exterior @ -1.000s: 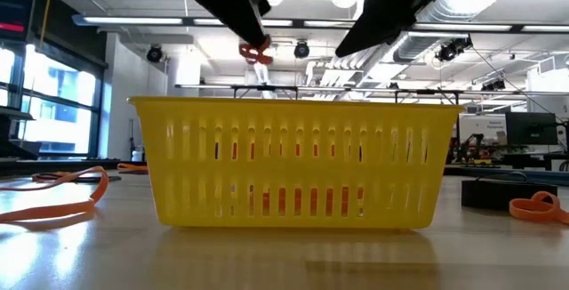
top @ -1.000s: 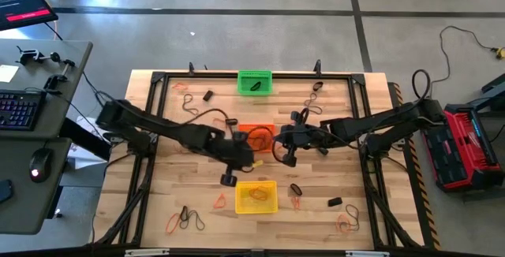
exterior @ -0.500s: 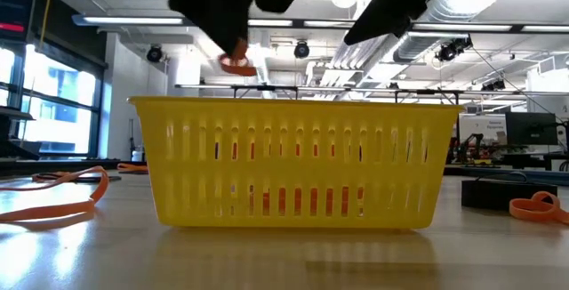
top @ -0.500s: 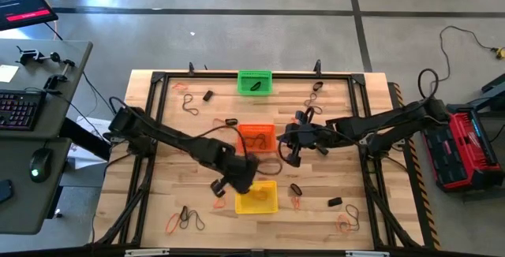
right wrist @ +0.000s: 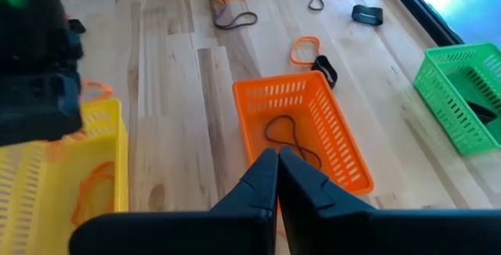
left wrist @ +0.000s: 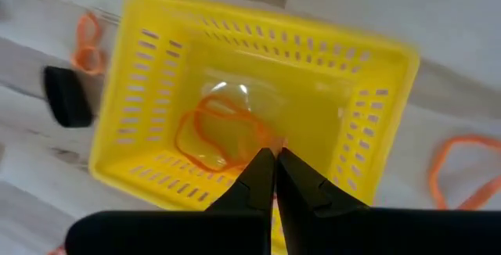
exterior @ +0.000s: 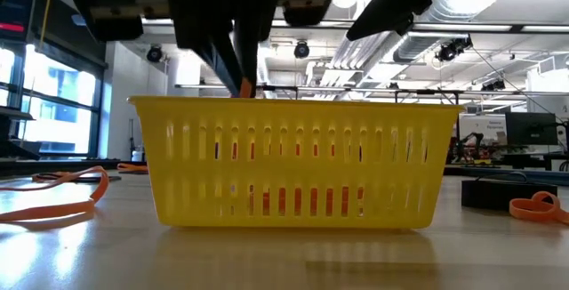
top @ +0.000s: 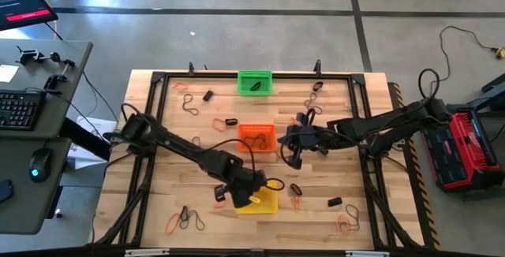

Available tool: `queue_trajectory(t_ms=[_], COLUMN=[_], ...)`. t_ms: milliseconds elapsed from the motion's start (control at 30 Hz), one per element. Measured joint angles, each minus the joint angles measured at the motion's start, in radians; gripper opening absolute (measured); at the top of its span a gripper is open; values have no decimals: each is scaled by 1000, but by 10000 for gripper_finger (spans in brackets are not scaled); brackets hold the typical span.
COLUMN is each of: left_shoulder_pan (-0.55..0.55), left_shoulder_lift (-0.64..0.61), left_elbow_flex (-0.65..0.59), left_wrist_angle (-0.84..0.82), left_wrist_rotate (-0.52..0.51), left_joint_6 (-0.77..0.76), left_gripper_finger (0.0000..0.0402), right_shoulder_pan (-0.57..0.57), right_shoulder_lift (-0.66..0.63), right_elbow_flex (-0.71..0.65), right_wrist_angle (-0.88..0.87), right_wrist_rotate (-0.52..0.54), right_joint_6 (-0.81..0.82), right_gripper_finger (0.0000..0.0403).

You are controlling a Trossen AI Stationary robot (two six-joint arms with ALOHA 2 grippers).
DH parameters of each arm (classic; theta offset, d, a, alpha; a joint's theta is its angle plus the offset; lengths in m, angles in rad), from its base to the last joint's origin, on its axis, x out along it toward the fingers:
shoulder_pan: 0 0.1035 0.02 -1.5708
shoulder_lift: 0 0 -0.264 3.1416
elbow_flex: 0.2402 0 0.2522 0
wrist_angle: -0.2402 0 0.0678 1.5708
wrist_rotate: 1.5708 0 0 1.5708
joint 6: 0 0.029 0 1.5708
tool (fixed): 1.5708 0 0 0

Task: Sort rubber bands into baskets
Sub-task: Put the orange rubber band into the yellow bin, then put the purple rubber band into the orange bin

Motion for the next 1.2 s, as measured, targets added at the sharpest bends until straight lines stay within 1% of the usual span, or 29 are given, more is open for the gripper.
queue_trajectory(t_ms=[167,467,733,933,1033,1133,1200], left_shoulder_pan=[6,13,10,10,10,16,23], left_shoulder_lift=[40,50,50,50,45,24,-1], left_elbow_flex=[2,2,2,2,2,1,-8], left_wrist_angle=[4,6,6,6,1,-1,7], left_wrist_rotate=[-14,-14,-16,-18,-44,-52,-26], left_joint_6=[32,4,-1,-61,-104,-158,-185], left_gripper_finger=[0,2,31,65,78,76,58], right_shoulder_pan=[-8,-8,-8,-8,-8,-8,-8], right_shoulder_lift=[0,0,0,1,1,1,1], right_elbow_flex=[0,0,0,0,0,0,0], right_wrist_angle=[-22,-25,-29,-39,-39,-39,-38], right_wrist_rotate=[0,0,0,-1,-1,-2,-3], right_joint_6=[-1,-8,-9,-9,-24,-36,-46], right_gripper_finger=[0,0,0,0,0,0,0])
